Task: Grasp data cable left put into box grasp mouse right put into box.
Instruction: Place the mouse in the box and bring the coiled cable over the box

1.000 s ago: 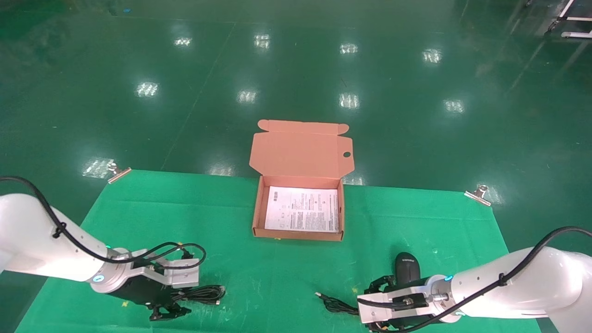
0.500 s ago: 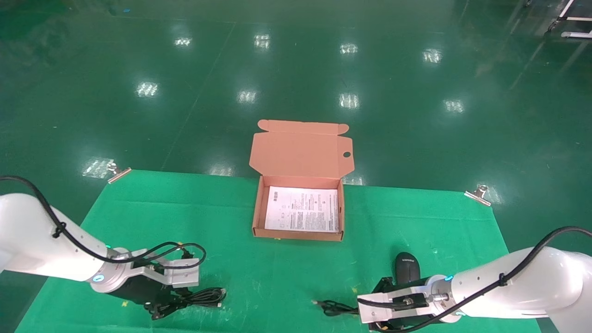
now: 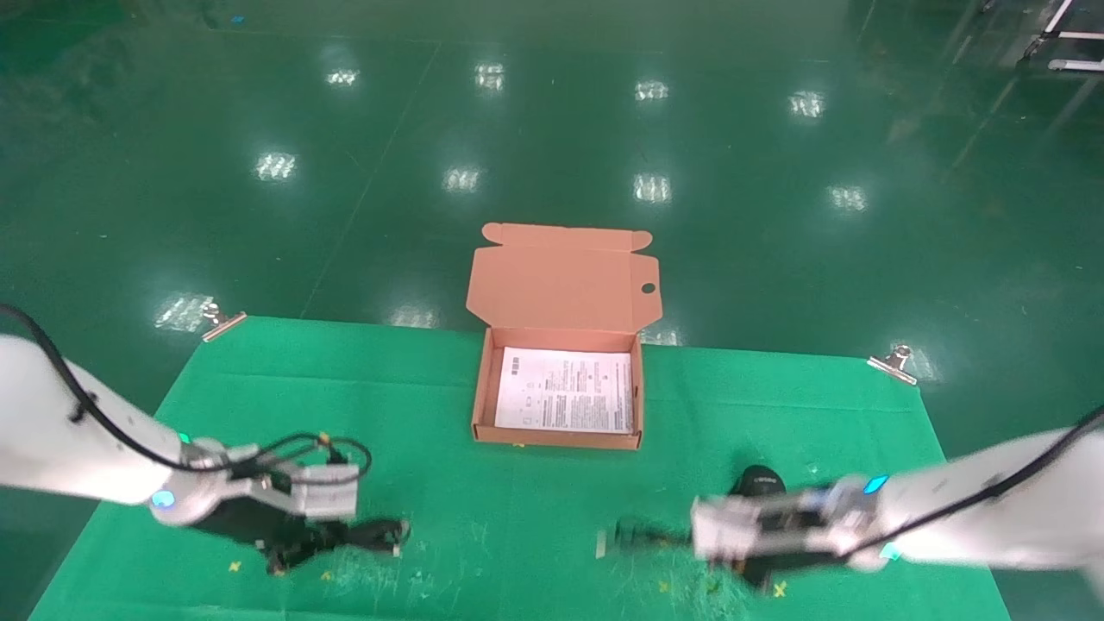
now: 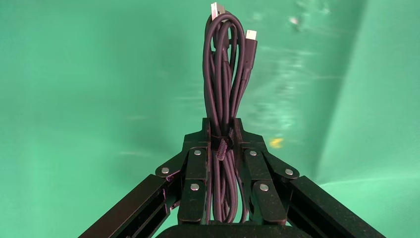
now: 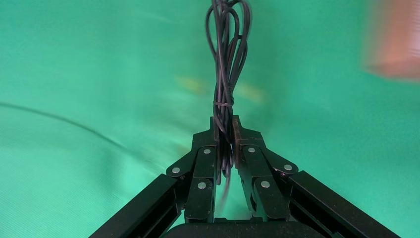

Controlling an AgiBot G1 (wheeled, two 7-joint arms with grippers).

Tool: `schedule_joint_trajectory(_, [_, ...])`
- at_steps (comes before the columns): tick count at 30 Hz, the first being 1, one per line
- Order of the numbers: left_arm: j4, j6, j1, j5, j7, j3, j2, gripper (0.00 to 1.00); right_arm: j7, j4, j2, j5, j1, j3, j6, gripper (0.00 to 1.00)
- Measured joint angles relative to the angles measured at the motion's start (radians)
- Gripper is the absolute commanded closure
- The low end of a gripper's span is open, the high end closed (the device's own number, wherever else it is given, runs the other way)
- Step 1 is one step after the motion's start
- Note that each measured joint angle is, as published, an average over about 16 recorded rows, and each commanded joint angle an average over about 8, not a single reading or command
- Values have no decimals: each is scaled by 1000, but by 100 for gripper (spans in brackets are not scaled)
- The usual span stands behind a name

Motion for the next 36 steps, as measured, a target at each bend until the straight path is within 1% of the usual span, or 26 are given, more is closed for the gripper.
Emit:
schedule_joint_trajectory(5, [-148, -9, -50, 52, -45, -1, -43, 100, 43, 27, 42, 48, 68, 59, 14, 100])
schedule_joint_trajectory(8, [-238, -25, -80, 91, -85, -4, -62, 100, 61, 39, 48, 72, 113, 89, 29, 100])
schedule_joint_trajectory(11, [-312, -48, -110, 130, -123, -9, -71, 100, 71, 43, 34, 91, 158, 111, 48, 100])
schedule_joint_trajectory(15, [-374, -86, -146, 174, -162, -19, -68, 100, 71, 36, -8, 110, 218, 129, 73, 100])
schedule_joint_trajectory(20, [-389, -135, -187, 206, -183, -35, -47, 100, 55, 11, -79, 129, 287, 139, 101, 100])
schedule_joint_trajectory(27, [-346, -192, -233, 212, -181, -60, -11, 100, 20, -53, -167, 148, 371, 146, 132, 100])
schedule_joint_trajectory(36, [-296, -236, -270, 207, -174, -82, 13, 100, -20, -140, -223, 159, 442, 152, 150, 100])
